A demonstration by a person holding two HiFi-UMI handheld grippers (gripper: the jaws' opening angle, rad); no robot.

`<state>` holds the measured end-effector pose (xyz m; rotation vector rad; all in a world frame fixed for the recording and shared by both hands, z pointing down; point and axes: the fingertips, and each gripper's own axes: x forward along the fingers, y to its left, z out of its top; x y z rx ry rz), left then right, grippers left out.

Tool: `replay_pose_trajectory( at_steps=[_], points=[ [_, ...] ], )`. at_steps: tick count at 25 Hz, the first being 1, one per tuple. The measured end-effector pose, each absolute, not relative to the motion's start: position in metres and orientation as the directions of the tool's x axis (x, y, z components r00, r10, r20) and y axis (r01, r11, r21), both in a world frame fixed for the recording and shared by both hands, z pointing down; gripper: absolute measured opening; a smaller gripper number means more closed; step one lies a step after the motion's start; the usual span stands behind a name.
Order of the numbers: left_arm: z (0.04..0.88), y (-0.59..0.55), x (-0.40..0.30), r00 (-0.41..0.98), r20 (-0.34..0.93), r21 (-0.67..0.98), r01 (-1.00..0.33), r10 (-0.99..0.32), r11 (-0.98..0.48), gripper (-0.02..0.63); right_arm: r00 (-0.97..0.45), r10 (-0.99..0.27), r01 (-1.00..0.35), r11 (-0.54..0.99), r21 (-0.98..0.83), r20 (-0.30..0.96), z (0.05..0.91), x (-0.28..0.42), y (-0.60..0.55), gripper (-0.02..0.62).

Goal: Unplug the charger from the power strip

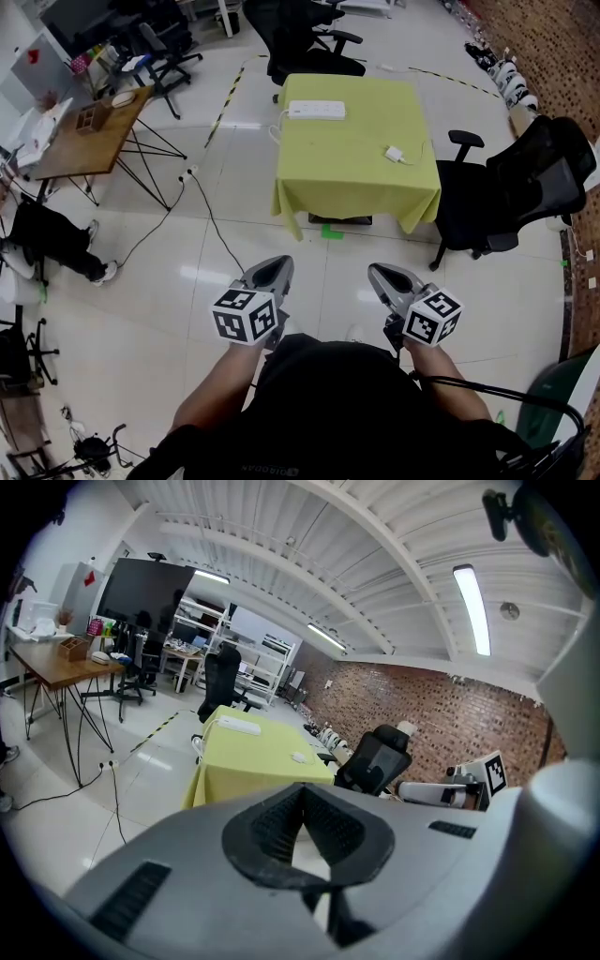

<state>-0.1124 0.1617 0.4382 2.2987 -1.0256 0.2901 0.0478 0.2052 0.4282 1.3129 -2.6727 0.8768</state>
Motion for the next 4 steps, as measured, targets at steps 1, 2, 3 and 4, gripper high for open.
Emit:
replay_pose_trajectory(
  at_steps=[1,2,3,4],
  points=[
    [0.4378,0.1615,-0.1118,0.679,0.419,0.433,-0.733,-0.603,-0.524,0.006,-0.642,-0.718,-0.739,0.483,-0.47,0.27,0.4281,0.0479,0.2048,0.0],
    [0.4375,0.1614,-0.1112,0.68,0.419,0.432,-0.732,-0.602,-0.526,0.006,-0.641,-0.718,-0.739,0.483,-0.47,0.269,0.428,0.0481,0.2046,0.0],
    [0.4372,0.1615,-0.1107,0.681,0.418,0.432,-0.731,-0.601,-0.528,0.006,-0.641,-0.719,-0.739,0.483,-0.469,0.269,0.4279,0.0483,0.2044,0.0],
    [0.437,0.1616,-0.1101,0.682,0.418,0.431,-0.731,-0.601,-0.53,0.006,-0.64,-0.72,-0.739,0.483,-0.469,0.268,0.4279,0.0485,0.2042,0.0]
  ],
)
